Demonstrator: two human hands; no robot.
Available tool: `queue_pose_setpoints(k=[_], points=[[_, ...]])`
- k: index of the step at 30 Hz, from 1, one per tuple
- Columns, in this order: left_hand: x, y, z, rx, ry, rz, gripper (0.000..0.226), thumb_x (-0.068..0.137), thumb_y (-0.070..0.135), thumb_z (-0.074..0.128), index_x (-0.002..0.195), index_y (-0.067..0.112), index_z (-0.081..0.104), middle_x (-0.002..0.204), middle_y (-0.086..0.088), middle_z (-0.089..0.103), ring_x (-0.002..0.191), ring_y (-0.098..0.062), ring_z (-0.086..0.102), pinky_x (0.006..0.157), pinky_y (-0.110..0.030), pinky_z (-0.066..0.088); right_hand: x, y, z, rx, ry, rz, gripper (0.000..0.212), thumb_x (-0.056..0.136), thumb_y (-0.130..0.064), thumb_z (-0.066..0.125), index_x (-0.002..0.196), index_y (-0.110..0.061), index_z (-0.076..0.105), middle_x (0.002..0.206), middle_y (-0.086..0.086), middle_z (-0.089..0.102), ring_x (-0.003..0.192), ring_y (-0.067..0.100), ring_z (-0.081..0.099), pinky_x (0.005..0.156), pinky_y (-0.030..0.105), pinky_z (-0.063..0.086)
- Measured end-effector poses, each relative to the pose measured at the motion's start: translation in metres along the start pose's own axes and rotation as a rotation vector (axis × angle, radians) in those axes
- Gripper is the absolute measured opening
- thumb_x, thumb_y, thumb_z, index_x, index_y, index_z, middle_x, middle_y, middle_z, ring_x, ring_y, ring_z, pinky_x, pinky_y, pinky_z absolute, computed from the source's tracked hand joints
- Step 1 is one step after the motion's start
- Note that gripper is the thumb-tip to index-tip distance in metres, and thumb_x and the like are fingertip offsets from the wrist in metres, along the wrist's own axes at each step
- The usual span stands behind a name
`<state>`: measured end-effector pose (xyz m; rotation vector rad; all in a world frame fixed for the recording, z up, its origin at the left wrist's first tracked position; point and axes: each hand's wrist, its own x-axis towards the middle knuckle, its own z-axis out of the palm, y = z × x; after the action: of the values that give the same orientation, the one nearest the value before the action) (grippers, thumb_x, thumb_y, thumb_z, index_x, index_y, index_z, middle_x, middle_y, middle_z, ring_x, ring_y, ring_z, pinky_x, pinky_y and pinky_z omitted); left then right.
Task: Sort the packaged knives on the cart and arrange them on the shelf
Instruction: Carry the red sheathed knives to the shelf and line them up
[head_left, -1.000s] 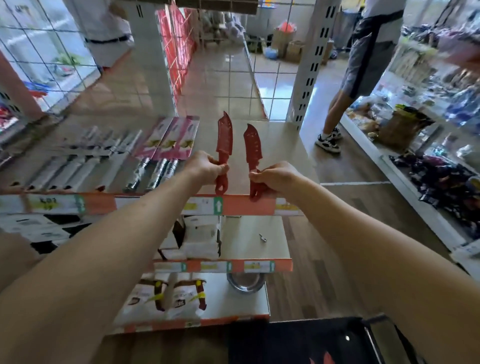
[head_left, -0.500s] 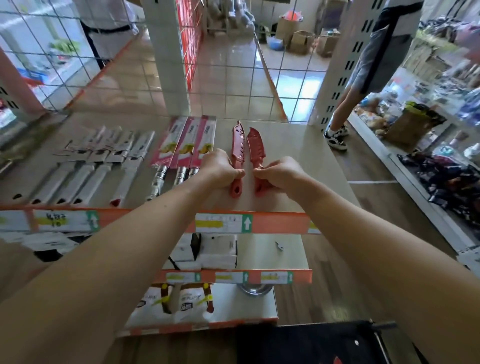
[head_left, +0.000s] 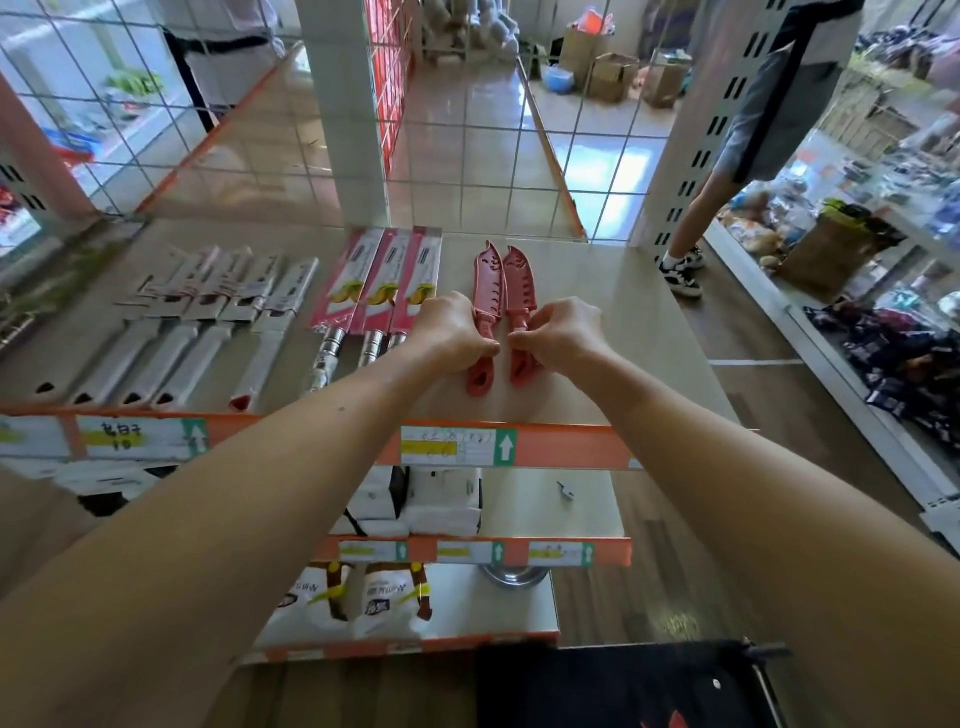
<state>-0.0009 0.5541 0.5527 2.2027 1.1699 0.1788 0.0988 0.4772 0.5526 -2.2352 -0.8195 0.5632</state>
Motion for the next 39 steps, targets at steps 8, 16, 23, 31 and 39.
queue_pose_setpoints(k=[8, 16, 23, 31, 39], points=[[0.001, 0.000, 0.002, 0.003, -0.019, -0.009, 0.021, 0.084, 0.029, 0.068, 0.095, 0.012, 0.063, 0.091, -0.004, 0.061, 0.082, -0.015, 0.055, 0.056, -0.014, 0.038, 0.005, 0.004, 0.002, -0.068, -0.008, -0.023, 0.027, 0.079, -0.025, 0.072, 0.092, -0.002, 0.072, 0.089, 0.013, 0.069, 0.074, 0.019, 0.058, 0.076, 0.033, 0.053], [-0.001, 0.004, 0.003, 0.024, -0.030, -0.023, 0.015, 0.085, 0.026, 0.067, 0.093, 0.015, 0.062, 0.090, -0.003, 0.060, 0.080, -0.014, 0.054, 0.054, -0.015, 0.037, 0.001, 0.003, 0.001, -0.085, -0.023, -0.038, 0.026, 0.079, -0.022, 0.069, 0.093, 0.000, 0.072, 0.089, 0.015, 0.069, 0.073, 0.020, 0.060, 0.075, 0.032, 0.055], [-0.007, 0.005, 0.004, 0.050, 0.045, -0.006, 0.038, 0.085, 0.029, 0.067, 0.115, 0.007, 0.060, 0.106, -0.008, 0.063, 0.087, -0.016, 0.052, 0.070, -0.024, 0.043, -0.006, 0.003, 0.000, -0.091, -0.035, -0.033, 0.023, 0.083, -0.021, 0.067, 0.094, -0.002, 0.071, 0.098, 0.015, 0.070, 0.088, 0.026, 0.068, 0.084, 0.038, 0.057], [-0.022, 0.012, 0.011, 0.085, 0.130, 0.009, 0.047, 0.088, 0.030, 0.063, 0.127, 0.007, 0.051, 0.126, -0.014, 0.054, 0.115, -0.025, 0.053, 0.084, -0.026, 0.041, -0.012, 0.010, -0.008, -0.177, 0.043, -0.074, 0.044, 0.086, -0.046, 0.061, 0.097, -0.004, 0.068, 0.097, 0.010, 0.065, 0.087, 0.021, 0.057, 0.074, 0.030, 0.044], [-0.054, 0.029, 0.012, 0.147, 0.155, 0.045, 0.063, 0.094, 0.039, 0.050, 0.147, 0.014, 0.027, 0.140, -0.014, 0.046, 0.128, -0.031, 0.044, 0.099, -0.038, 0.041, -0.040, 0.027, -0.035, -0.333, 0.048, -0.104, 0.039, 0.092, -0.037, 0.051, 0.120, -0.010, 0.061, 0.130, 0.011, 0.056, 0.122, 0.026, 0.049, 0.096, 0.032, 0.041]])
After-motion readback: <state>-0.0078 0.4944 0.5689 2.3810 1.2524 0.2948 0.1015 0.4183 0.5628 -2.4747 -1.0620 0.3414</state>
